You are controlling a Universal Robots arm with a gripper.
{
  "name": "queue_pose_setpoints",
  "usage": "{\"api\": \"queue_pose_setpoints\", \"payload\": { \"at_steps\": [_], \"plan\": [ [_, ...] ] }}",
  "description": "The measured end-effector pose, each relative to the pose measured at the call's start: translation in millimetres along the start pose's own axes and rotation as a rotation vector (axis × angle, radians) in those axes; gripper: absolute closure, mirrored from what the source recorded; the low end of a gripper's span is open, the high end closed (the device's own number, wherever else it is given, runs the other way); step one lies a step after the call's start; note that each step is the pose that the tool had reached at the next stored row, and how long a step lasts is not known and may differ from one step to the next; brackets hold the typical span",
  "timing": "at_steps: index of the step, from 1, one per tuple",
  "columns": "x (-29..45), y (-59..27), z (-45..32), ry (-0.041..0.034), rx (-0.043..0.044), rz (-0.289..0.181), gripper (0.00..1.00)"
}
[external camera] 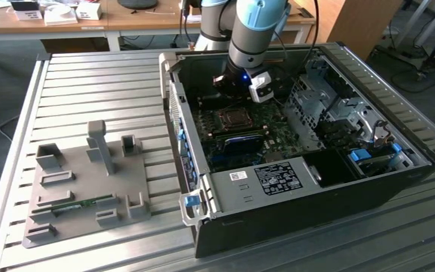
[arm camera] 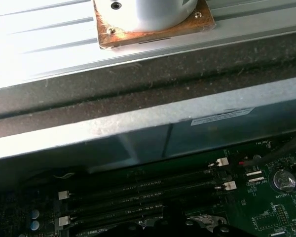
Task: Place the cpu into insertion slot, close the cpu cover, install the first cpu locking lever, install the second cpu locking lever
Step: 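Install the first cpu locking lever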
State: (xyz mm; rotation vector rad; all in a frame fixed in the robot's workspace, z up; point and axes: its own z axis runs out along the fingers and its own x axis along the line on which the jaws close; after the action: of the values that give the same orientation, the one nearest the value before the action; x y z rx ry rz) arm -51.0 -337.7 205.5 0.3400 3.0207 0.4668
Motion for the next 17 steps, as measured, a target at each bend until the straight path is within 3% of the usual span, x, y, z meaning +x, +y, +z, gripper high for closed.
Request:
{"api": "queue_pose_setpoints", "payload": {
  "at_steps": [9,17],
  "plan": [
    [-0.5,-0.8,3.6,-0.0034,0.0167,-0.002,0.89],
    [-0.4,-1.9,7.7,-0.0045,0.0217,-0.002,0.89]
  ]
}}
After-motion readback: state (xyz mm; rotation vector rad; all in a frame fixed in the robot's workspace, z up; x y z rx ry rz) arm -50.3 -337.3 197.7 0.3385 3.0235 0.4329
